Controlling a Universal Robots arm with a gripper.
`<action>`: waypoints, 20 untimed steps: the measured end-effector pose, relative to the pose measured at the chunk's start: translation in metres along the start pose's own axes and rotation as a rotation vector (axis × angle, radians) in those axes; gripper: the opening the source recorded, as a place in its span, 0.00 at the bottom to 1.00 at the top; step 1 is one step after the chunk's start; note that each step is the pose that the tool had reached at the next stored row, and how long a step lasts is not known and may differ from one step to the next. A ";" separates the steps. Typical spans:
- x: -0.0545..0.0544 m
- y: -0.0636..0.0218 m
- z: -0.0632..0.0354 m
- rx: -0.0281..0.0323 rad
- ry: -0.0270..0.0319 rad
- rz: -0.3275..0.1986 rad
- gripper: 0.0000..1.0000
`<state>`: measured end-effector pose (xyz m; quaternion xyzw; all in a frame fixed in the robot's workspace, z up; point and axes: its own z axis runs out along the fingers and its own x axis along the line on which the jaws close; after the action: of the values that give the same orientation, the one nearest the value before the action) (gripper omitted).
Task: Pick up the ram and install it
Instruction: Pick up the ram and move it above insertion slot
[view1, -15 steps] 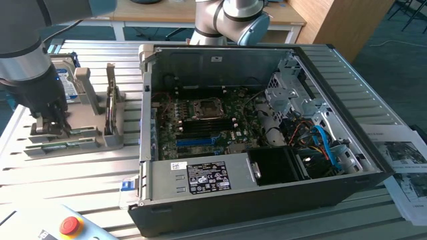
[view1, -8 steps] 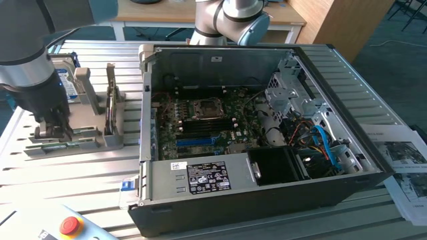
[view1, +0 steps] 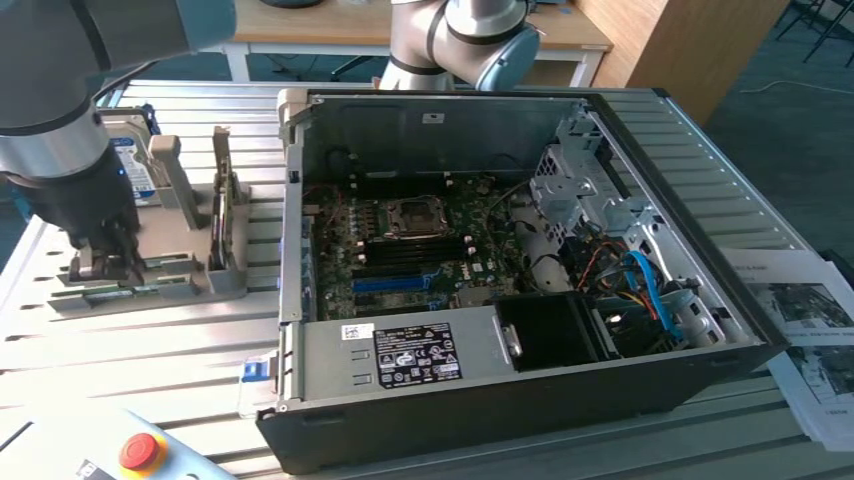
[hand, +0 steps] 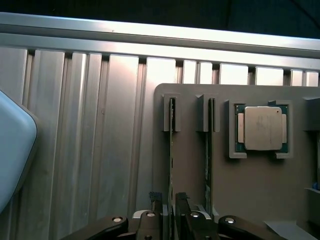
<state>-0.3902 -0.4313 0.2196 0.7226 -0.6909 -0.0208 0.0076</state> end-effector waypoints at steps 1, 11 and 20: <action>0.000 0.0000 0.0000 0.0000 -0.0001 0.000 0.25; 0.000 -0.0002 0.0069 -0.0001 0.0000 0.000 0.25; -0.002 -0.0004 0.0072 0.0002 -0.0001 0.000 0.25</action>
<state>-0.3902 -0.4293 0.2124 0.7227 -0.6908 -0.0208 0.0075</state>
